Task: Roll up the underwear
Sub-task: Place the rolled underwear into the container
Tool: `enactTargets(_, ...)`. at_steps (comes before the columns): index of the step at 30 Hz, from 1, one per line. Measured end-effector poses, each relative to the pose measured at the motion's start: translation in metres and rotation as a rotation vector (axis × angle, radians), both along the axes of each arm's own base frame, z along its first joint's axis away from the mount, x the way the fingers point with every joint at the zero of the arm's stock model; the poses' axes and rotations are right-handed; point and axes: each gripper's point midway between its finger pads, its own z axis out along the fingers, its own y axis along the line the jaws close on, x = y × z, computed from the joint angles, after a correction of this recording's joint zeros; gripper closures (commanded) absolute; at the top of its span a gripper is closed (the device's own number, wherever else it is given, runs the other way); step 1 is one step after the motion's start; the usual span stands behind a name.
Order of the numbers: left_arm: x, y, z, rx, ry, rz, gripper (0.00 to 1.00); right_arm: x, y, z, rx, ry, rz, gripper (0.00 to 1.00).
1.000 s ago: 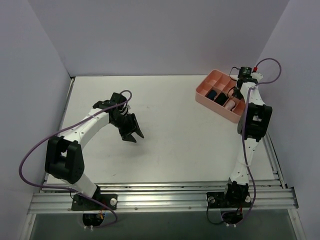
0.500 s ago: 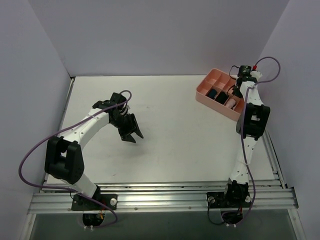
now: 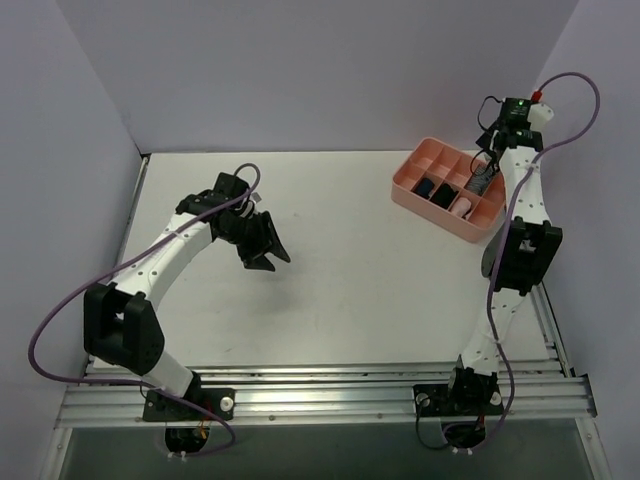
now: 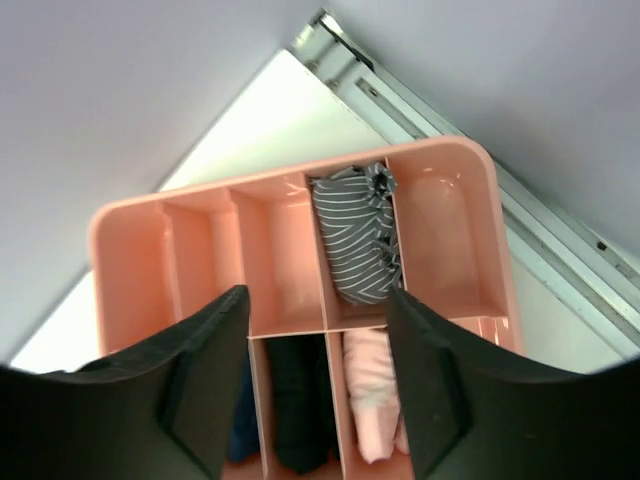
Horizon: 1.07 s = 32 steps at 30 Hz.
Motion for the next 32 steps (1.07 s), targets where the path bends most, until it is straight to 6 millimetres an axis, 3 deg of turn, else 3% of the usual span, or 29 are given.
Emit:
enactTargets(2,0.000,-0.003,0.005,-0.021,-0.014,-0.008,0.42,-0.006,0.003,0.023,-0.001,-0.034,0.011,0.36)
enactTargets(4,0.002,-0.006,0.011,-0.048,-0.037,-0.018,0.33,-0.016,0.010,0.038,0.007,-0.048,0.033,0.30)
enactTargets(5,0.004,-0.009,0.017,-0.067,-0.062,-0.023,0.28,-0.022,0.016,0.044,0.010,-0.049,0.045,0.20)
enactTargets(6,0.006,-0.011,0.025,-0.090,-0.093,-0.028,0.20,-0.030,0.020,0.046,0.012,-0.043,0.054,0.00)
enactTargets(9,0.010,-0.015,0.050,-0.140,-0.178,-0.038,0.04,-0.061,0.051,0.051,0.017,0.003,0.126,0.00)
enactTargets(14,0.019,-0.016,0.095,-0.200,-0.309,-0.036,0.06,-0.118,0.133,0.069,0.044,0.025,0.321,0.00)
enactTargets(17,0.023,-0.013,0.111,-0.220,-0.356,-0.028,0.06,-0.159,0.172,0.084,0.089,0.005,0.438,0.00)
enactTargets(24,0.018,-0.008,0.130,-0.252,-0.428,-0.011,0.06,-0.255,0.192,0.095,0.181,-0.032,0.526,0.00)
enactTargets(28,0.007,-0.003,0.135,-0.274,-0.483,0.009,0.06,-0.287,0.200,0.117,0.204,-0.120,0.572,0.00)
enactTargets(32,-0.003,0.002,0.144,-0.286,-0.544,0.013,0.06,-0.305,0.207,0.137,0.208,-0.192,0.618,0.00)
